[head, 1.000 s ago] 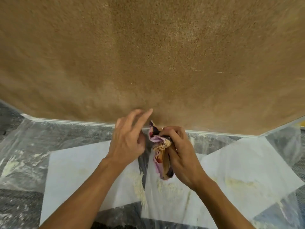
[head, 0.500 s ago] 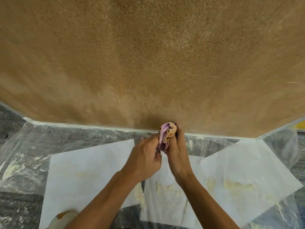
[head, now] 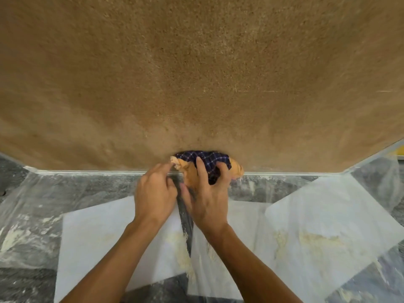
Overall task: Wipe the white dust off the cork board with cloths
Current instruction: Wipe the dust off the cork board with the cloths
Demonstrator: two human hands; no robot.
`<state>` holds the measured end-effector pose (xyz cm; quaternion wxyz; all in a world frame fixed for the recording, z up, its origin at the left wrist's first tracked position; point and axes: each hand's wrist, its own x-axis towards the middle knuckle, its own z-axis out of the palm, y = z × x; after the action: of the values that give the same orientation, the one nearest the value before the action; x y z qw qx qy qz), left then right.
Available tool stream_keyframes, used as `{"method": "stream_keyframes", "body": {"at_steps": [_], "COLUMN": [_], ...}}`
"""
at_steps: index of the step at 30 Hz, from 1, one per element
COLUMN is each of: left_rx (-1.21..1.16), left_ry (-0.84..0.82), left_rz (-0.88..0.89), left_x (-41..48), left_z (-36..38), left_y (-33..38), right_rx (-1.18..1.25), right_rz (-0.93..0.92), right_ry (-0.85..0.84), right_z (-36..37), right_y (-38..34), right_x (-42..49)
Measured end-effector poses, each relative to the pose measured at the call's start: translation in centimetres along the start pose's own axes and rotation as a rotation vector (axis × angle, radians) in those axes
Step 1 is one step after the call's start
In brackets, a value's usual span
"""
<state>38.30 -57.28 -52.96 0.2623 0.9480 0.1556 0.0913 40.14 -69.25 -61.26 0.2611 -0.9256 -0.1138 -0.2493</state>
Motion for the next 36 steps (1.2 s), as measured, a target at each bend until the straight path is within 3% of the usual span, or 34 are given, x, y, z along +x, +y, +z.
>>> {"method": "stream_keyframes", "body": {"at_steps": [6,9,14,18,22,30,36], "left_rx": [0.063,0.07,0.071,-0.05,-0.097,-0.036,-0.019], "left_ry": [0.072,0.001,-0.327,-0.12,0.001,0.08,0.042], "left_rz": [0.015,0.04,-0.04,0.012,0.13,0.213,0.159], "left_x": [0.3,0.2,-0.6,-1.3,-0.8,0.1,-0.2], "left_z": [-0.2,0.7,3.6,4.4,5.4,7.2,7.7], "left_y": [0.9,1.6,1.9,3.0,5.6,7.0,7.4], "right_rx": [-0.243,-0.232,-0.177,-0.138,-0.161,-0.229,-0.255], "right_rz": [-0.304,-0.381,-0.11,0.007,-0.031,-0.117,-0.05], "right_ry": [0.145,0.103,-0.249,-0.183,-0.063,-0.269,-0.392], "right_z": [1.1,0.4,-0.9,-5.9,-8.9,-5.5,-6.0], "right_y": [4.8,5.6,6.5,8.6,9.9,12.1,12.8], "right_x": [2.1,2.0,0.1,-0.3,2.7,1.9,1.8]}}
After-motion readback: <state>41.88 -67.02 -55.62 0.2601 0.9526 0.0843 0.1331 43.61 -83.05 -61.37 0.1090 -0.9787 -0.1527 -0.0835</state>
